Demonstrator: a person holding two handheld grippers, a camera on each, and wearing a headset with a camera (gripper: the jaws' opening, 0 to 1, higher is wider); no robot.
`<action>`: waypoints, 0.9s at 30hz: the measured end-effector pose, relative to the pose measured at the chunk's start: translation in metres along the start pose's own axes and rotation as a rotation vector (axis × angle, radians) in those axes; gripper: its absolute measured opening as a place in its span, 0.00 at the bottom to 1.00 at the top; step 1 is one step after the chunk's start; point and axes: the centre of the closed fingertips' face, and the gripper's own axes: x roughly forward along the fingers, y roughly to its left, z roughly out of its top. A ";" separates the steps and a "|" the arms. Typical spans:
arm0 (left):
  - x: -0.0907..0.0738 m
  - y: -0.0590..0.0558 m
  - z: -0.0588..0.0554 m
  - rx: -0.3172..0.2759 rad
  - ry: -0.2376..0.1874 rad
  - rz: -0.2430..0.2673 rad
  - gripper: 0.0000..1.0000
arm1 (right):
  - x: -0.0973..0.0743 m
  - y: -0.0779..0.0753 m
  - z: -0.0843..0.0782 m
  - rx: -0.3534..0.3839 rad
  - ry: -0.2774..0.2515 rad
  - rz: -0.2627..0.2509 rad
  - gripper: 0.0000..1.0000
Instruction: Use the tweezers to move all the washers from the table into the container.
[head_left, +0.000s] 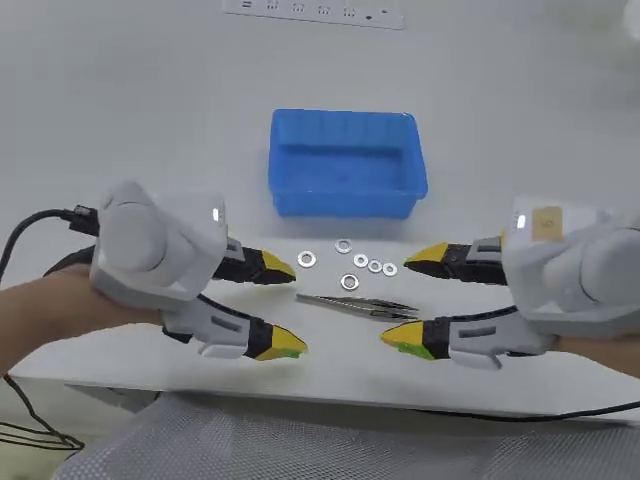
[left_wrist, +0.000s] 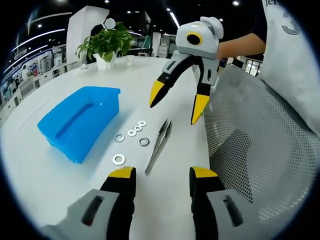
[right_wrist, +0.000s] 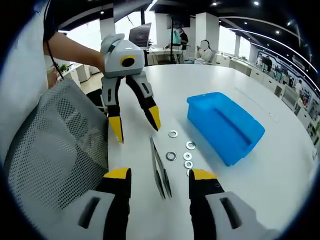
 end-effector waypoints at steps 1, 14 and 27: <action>0.001 0.000 -0.001 0.000 0.009 -0.005 0.45 | 0.002 -0.001 -0.001 0.000 0.006 0.005 0.45; 0.010 0.005 0.002 0.058 0.042 -0.041 0.35 | 0.022 0.002 -0.015 -0.051 0.105 0.092 0.32; 0.016 0.009 0.004 0.183 0.116 -0.066 0.23 | 0.028 0.002 -0.021 -0.103 0.164 0.129 0.20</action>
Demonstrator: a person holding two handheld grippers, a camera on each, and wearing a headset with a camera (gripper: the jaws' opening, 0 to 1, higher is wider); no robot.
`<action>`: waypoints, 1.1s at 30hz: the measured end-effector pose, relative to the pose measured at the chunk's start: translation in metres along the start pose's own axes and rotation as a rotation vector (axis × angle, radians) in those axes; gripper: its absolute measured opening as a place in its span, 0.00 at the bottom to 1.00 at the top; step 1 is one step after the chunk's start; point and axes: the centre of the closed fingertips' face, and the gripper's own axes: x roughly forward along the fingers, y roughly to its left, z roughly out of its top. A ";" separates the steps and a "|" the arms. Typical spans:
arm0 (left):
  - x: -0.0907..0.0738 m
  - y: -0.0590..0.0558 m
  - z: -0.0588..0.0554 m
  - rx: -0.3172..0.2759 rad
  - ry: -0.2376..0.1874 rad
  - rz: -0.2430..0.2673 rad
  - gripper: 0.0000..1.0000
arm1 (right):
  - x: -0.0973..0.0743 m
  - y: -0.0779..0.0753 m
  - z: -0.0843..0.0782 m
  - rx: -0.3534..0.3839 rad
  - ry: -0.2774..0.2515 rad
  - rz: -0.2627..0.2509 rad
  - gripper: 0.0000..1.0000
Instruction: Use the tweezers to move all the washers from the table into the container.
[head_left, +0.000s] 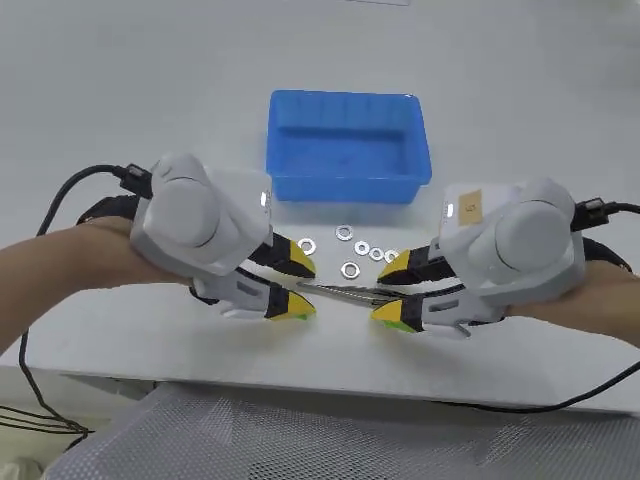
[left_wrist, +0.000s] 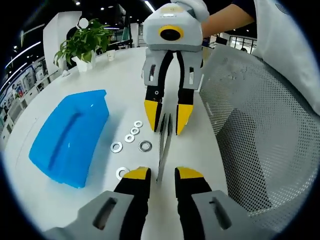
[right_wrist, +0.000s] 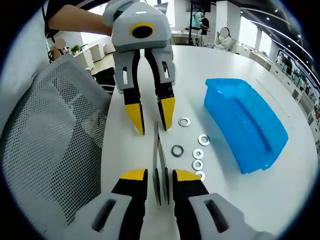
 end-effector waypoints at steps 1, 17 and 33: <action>0.000 0.000 0.000 0.005 0.003 0.000 0.23 | 0.000 0.000 0.000 -0.003 0.002 0.001 0.18; 0.007 0.003 0.005 0.078 0.057 0.000 0.06 | 0.001 -0.002 -0.001 -0.097 0.041 -0.001 0.09; -0.007 -0.003 -0.003 0.042 0.098 -0.021 0.05 | 0.005 0.004 0.007 -0.133 -0.002 -0.011 0.07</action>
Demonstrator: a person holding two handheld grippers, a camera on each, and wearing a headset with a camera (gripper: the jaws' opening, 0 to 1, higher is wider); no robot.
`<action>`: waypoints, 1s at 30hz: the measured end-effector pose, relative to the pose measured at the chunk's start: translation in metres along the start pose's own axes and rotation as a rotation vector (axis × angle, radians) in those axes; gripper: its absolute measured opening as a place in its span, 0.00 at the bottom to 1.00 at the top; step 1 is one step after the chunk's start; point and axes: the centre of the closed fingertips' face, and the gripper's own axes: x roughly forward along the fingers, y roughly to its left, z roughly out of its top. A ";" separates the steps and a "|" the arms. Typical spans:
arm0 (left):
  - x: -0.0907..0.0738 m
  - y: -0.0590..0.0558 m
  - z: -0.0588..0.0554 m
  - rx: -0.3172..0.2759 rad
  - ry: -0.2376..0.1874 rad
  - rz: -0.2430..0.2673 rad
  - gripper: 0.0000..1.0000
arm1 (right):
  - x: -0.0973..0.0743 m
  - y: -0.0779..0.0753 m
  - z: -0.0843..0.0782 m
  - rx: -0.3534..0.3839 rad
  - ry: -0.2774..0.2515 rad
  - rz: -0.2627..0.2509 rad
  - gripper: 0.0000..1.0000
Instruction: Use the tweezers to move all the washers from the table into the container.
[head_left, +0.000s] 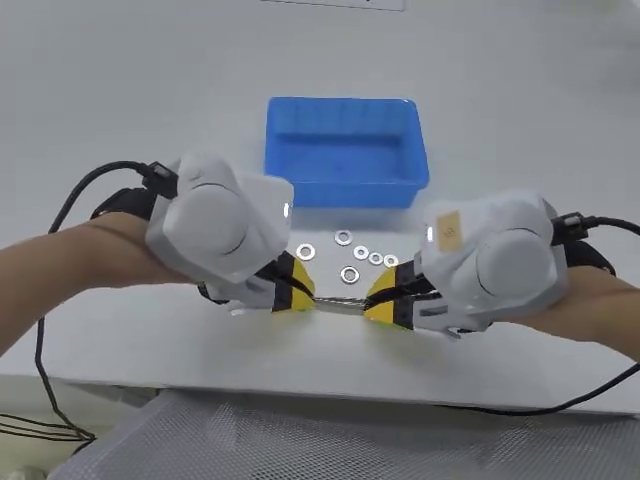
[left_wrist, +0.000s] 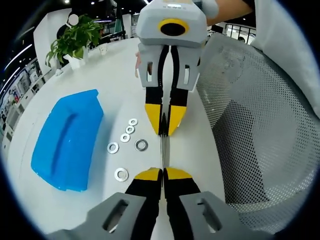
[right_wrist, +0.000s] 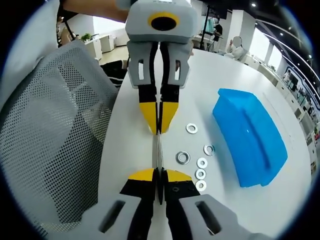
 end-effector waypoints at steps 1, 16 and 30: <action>-0.002 0.000 0.000 0.000 0.001 0.000 0.05 | 0.000 0.000 0.001 -0.003 -0.008 -0.006 0.07; -0.026 0.000 0.023 0.056 -0.017 0.032 0.05 | -0.007 -0.004 0.011 0.003 -0.113 -0.067 0.06; -0.041 -0.005 0.066 0.042 -0.183 0.050 0.05 | -0.022 -0.005 0.017 0.053 -0.248 -0.110 0.06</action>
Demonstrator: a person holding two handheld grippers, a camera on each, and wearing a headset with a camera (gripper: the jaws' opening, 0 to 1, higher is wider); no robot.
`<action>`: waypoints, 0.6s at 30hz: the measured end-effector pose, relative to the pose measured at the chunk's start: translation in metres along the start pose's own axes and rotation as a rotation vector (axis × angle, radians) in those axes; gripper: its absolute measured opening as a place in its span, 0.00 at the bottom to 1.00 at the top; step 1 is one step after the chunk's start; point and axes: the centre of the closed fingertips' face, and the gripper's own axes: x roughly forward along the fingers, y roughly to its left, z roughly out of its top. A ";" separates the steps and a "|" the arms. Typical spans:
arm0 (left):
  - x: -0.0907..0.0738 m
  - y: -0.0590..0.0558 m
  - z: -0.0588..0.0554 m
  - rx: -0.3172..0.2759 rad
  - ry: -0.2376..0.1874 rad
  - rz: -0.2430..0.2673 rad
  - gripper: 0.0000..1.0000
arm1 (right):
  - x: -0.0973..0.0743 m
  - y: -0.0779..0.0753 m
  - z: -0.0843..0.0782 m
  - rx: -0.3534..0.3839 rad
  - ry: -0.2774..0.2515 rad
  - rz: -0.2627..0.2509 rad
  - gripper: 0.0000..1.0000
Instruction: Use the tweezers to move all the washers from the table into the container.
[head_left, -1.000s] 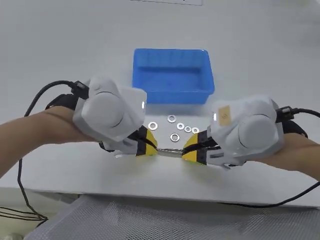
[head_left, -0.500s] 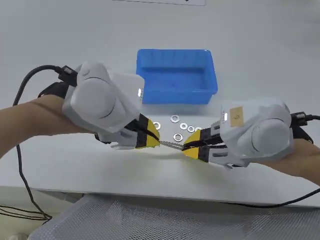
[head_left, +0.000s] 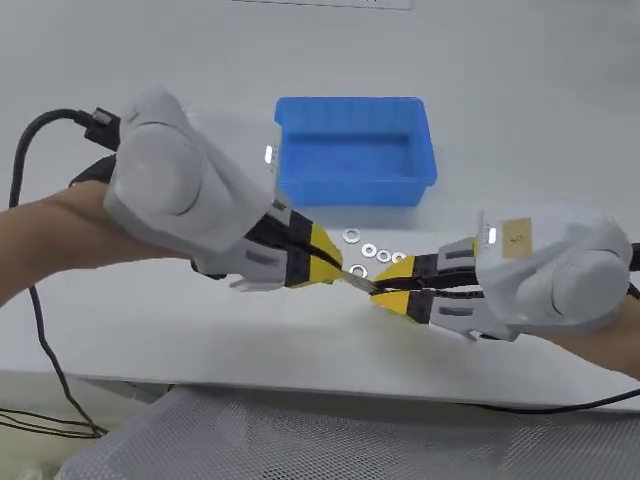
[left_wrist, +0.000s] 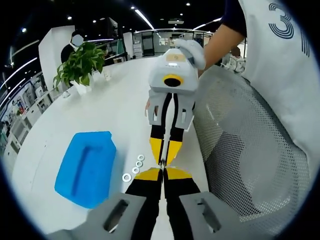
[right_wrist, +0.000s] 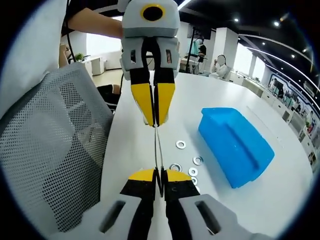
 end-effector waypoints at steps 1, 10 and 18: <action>0.001 0.000 0.003 -0.004 -0.012 0.001 0.05 | -0.001 0.000 0.001 0.009 -0.013 0.000 0.07; 0.009 0.001 0.024 -0.027 -0.111 -0.003 0.05 | -0.009 -0.001 0.000 0.047 -0.078 0.010 0.07; 0.018 -0.002 0.038 -0.034 -0.230 -0.017 0.05 | -0.014 -0.001 -0.001 0.055 -0.098 0.032 0.07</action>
